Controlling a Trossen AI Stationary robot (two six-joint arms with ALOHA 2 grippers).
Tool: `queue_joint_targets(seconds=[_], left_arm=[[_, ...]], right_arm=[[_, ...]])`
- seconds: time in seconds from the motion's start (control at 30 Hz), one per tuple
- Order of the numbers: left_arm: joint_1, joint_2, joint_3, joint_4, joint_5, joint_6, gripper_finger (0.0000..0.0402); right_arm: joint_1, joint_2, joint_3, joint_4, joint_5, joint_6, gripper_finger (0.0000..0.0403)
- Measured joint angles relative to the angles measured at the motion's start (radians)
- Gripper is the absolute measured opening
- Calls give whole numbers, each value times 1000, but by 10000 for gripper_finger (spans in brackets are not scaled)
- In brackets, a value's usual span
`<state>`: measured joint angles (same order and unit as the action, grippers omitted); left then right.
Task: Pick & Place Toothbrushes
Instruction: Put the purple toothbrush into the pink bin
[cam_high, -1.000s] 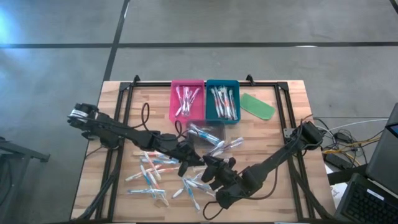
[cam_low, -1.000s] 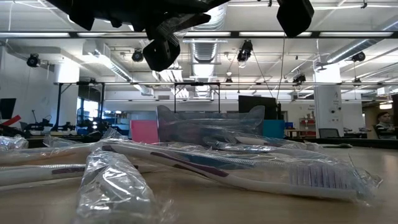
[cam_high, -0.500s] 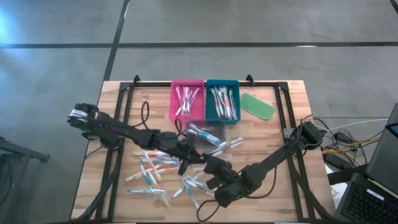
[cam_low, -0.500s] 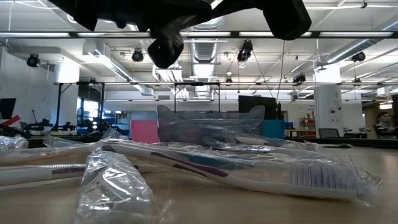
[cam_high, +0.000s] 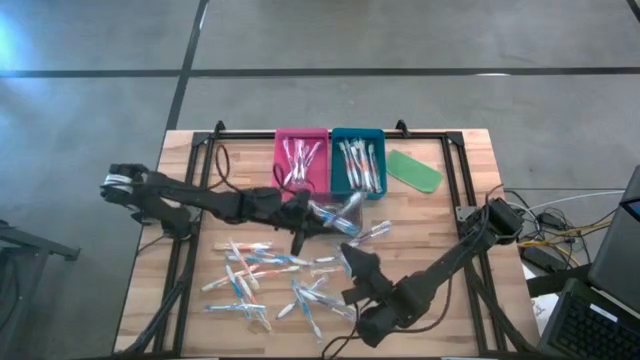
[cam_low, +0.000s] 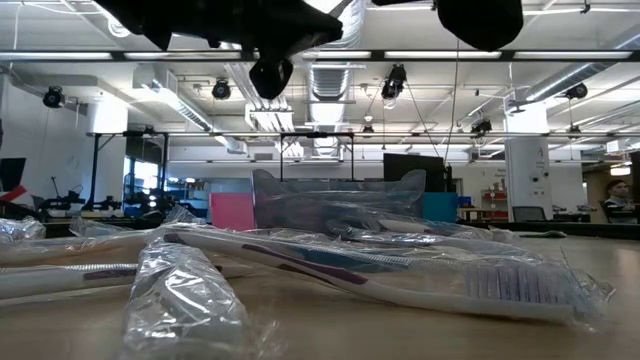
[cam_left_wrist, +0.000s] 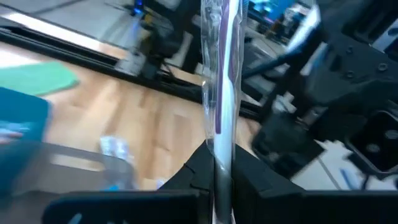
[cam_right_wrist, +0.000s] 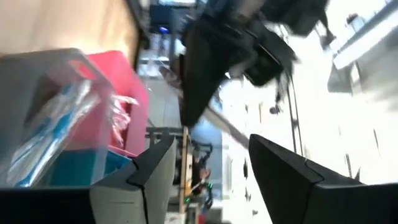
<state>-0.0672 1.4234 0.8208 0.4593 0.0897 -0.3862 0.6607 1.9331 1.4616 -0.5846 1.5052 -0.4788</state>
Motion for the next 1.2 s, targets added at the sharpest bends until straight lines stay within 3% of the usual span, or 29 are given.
queue_joint_targets(seconds=[0.1, 0.27, 0.5, 0.73, 1.0, 1.2], left_arm=[[46, -40, -1, -38, -33, 0, 29], [123, -119, 0, -166, -170, 16, 26], [212, -185, 51, -437, -394, 13, 30], [296, -173, 98, -611, -450, -82, 30], [373, -150, 91, -640, -424, -160, 27], [399, -113, 90, -644, -402, -223, 34]], right_arm=[[0, -1, 0, -161, 63, 280, 195], [-12, -26, -2, -502, 54, 882, 178], [-74, -86, -15, -987, -185, 1675, 148], [-161, -235, -141, -934, -428, 1792, 117], [-198, -457, -327, -916, -525, 1991, 94], [-196, -618, -454, -869, -573, 2048, 82]])
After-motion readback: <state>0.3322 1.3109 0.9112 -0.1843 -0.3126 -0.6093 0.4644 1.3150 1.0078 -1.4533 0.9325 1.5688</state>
